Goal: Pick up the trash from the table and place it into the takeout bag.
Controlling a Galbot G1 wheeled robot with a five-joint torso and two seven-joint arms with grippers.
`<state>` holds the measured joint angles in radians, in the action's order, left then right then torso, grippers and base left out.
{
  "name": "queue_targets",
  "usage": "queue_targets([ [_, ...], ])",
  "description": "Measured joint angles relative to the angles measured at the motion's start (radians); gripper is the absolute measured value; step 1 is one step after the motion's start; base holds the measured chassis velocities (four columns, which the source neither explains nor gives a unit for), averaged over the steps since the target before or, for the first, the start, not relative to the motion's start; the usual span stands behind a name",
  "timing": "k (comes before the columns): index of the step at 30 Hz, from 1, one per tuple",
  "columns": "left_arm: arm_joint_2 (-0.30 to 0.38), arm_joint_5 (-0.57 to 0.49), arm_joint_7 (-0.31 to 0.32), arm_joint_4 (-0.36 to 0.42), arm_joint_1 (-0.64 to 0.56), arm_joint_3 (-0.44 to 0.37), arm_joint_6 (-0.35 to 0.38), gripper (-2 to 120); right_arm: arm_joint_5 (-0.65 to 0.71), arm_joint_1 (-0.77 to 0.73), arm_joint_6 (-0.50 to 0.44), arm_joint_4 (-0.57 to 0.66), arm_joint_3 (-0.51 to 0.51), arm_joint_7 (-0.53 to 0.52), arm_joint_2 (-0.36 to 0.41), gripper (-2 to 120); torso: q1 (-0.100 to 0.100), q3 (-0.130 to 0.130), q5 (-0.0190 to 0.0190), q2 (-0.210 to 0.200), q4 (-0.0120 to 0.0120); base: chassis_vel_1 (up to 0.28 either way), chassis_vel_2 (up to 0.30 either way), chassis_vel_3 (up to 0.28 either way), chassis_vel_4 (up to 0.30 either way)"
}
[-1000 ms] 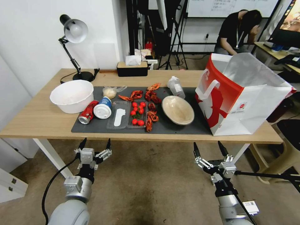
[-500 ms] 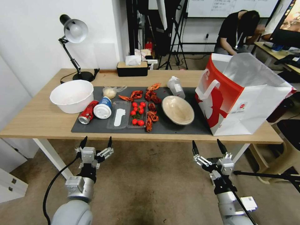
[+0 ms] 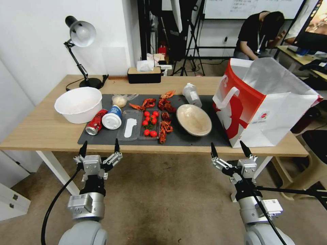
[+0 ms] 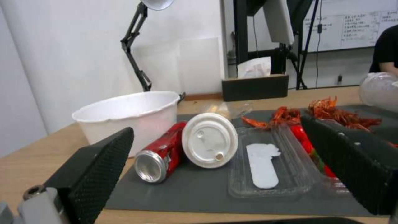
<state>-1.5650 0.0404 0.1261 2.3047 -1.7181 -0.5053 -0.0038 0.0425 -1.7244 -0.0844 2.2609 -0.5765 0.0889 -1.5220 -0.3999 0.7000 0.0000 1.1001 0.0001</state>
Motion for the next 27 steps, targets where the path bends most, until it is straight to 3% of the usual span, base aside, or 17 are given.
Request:
queue_targets([
  [7,0.003,0.021,-0.018,-0.004,-0.013,-0.001,-0.016,100,0.108,0.006,0.015,-0.024,0.009,-0.029,0.018,100,0.0,0.0,0.0,0.0,-0.0003,0.0,0.0,0.0,0.0],
  [8,0.007,0.024,-0.02,-0.01,-0.011,-0.004,-0.016,100,0.272,0.02,0.04,-0.035,0.031,-0.083,0.027,100,0.0,0.0,0.0002,0.0,-0.0002,0.0,0.0,0.0,0.0],
  [9,0.007,0.024,-0.02,-0.01,-0.011,-0.004,-0.016,100,0.272,0.02,0.04,-0.035,0.031,-0.083,0.027,100,0.0,0.0,0.0002,0.0,-0.0002,0.0,0.0,0.0,0.0],
  [12,0.017,0.021,-0.02,-0.019,-0.012,-0.013,-0.018,100,0.631,0.061,0.143,-0.018,0.055,-0.199,0.038,100,0.0,0.0,0.0,0.0,-0.0001,0.0,0.0,0.0,0.0],
  [13,0.017,0.021,-0.02,-0.019,-0.012,-0.013,-0.018,100,0.631,0.061,0.143,-0.018,0.055,-0.199,0.038,100,0.0,0.0,0.0,0.0,-0.0001,0.0,0.0,0.0,0.0],
  [15,0.018,0.016,-0.019,-0.019,-0.012,-0.015,-0.018,100,0.759,0.081,0.187,0.001,0.058,-0.247,0.044,100,0.0,0.0,0.0,0.0,-0.0002,0.0,0.0,0.0,0.0],
  [16,0.019,0.013,-0.017,-0.02,-0.009,-0.016,-0.018,100,0.918,0.115,0.24,0.026,0.063,-0.314,0.054,100,0.0,0.0,0.0,0.0,-0.0003,0.0,0.0,0.0,0.0],
  [19,0.02,0.012,-0.016,-0.021,-0.008,-0.017,-0.018,100,1.018,0.144,0.269,0.041,0.067,-0.361,0.06,100,0.0,0.0,0.0,0.0,-0.0002,0.0,0.0,0.0,0.0],
  [22,0.021,0.01,-0.015,-0.023,-0.008,-0.016,-0.019,100,1.277,0.237,0.328,0.055,0.083,-0.52,0.072,100,0.0,0.0,0.0,0.0,-0.0001,0.0,0.0,0.0,0.0],
  [27,0.019,0.012,-0.015,-0.023,-0.009,-0.017,-0.018,100,1.44,0.304,0.34,0.052,0.098,-0.638,0.075,100,0.0,0.0,0.0,0.0,-0.0001,0.0,0.0,0.0,0.0],
])
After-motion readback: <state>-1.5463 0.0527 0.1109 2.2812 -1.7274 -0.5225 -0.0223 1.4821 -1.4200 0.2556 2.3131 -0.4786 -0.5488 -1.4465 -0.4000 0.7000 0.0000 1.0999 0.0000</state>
